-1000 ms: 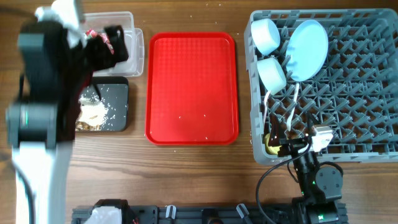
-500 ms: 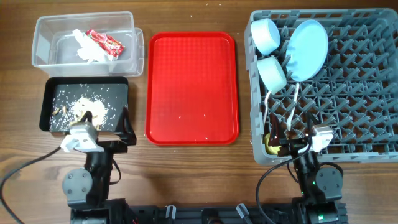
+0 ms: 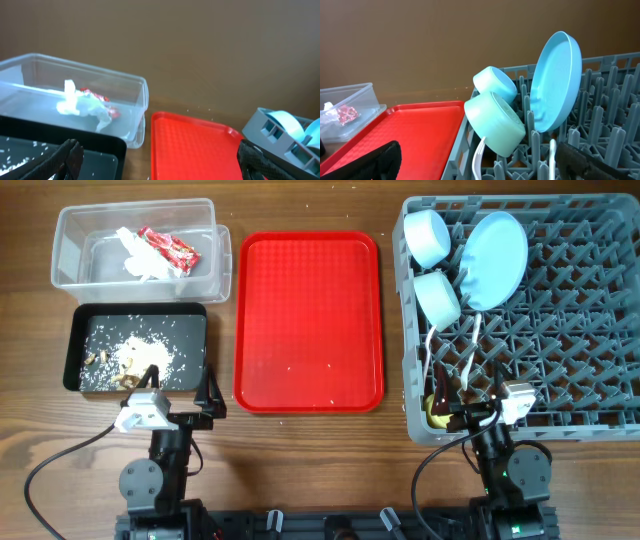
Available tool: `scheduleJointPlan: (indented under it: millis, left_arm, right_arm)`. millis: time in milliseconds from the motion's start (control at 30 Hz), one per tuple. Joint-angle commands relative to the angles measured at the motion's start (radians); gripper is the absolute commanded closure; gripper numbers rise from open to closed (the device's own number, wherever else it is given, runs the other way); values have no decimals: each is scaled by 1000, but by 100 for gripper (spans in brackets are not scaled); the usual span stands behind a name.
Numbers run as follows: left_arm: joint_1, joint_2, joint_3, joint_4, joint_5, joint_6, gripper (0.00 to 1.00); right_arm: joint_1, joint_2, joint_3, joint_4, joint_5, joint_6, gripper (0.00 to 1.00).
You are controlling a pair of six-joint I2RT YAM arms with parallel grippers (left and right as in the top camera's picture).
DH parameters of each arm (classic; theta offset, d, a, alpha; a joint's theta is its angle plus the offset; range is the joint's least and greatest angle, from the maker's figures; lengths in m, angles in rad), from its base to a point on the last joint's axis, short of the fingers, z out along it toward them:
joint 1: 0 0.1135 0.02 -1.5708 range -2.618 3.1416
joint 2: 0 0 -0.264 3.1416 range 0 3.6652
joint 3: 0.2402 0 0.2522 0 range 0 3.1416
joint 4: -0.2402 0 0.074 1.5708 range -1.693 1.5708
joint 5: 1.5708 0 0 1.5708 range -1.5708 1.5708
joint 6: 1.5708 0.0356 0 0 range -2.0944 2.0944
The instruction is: Sort waste into correct bins and load items into the dishwasher rack
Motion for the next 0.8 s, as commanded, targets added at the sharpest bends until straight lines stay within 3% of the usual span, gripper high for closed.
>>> scheduleJointPlan:
  millis: [0,100,767]
  left_arm:
    - [7,-11,-17,-37,-6,9,0]
    - [7,-11,-16,-111,-6,9,0]
    - [-13,-11,-16,-107,-6,-2,0]
  right_arm:
    - [-5,-8,-1,2,-20,-10,0]
    - [-5,-8,-1,2,-20,-10,0]
    - [-5,-8,-1,2,-20,-10,0]
